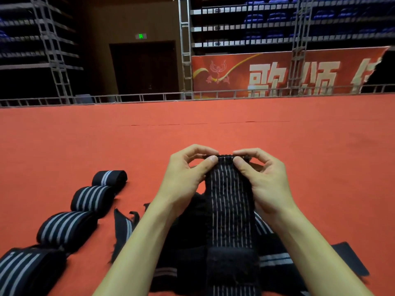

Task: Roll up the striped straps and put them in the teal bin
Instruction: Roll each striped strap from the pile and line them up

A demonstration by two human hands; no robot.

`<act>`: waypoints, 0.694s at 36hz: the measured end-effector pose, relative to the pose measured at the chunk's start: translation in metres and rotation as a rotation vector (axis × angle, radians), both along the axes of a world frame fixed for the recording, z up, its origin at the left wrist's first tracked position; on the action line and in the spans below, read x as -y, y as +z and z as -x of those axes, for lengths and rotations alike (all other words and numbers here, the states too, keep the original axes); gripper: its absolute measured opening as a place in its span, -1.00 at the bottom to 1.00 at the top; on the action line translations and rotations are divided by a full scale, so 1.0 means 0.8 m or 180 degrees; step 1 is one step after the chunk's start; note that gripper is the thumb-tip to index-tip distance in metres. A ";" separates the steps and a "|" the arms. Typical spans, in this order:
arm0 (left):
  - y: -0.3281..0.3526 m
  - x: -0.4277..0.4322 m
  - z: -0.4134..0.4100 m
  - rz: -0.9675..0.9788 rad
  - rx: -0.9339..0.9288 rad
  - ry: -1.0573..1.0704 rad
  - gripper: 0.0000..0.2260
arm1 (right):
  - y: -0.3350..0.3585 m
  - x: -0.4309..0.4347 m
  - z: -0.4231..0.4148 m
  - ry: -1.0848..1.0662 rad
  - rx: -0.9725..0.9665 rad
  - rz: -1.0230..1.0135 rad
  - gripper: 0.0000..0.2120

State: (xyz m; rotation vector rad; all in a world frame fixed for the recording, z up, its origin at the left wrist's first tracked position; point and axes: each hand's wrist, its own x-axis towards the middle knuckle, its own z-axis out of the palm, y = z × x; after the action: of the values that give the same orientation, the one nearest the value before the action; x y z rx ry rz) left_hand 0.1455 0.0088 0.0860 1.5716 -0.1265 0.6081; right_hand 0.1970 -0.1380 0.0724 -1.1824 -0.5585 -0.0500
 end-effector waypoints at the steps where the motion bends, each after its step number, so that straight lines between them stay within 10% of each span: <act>1: 0.001 -0.001 0.000 -0.0087 0.0016 0.0040 -0.83 | 0.000 0.001 0.001 0.0053 -0.0022 -0.0015 -0.80; 25: 0.017 0.008 0.012 0.0355 0.0193 -0.0045 -0.83 | 0.026 0.012 0.014 -0.0033 0.0431 -0.0111 -0.78</act>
State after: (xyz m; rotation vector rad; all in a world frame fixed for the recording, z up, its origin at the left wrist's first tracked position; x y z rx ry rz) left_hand 0.1360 0.0022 0.0993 1.4440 -0.1466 0.6414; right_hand 0.1856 -0.1477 0.0933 -1.1536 -0.6680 -0.1491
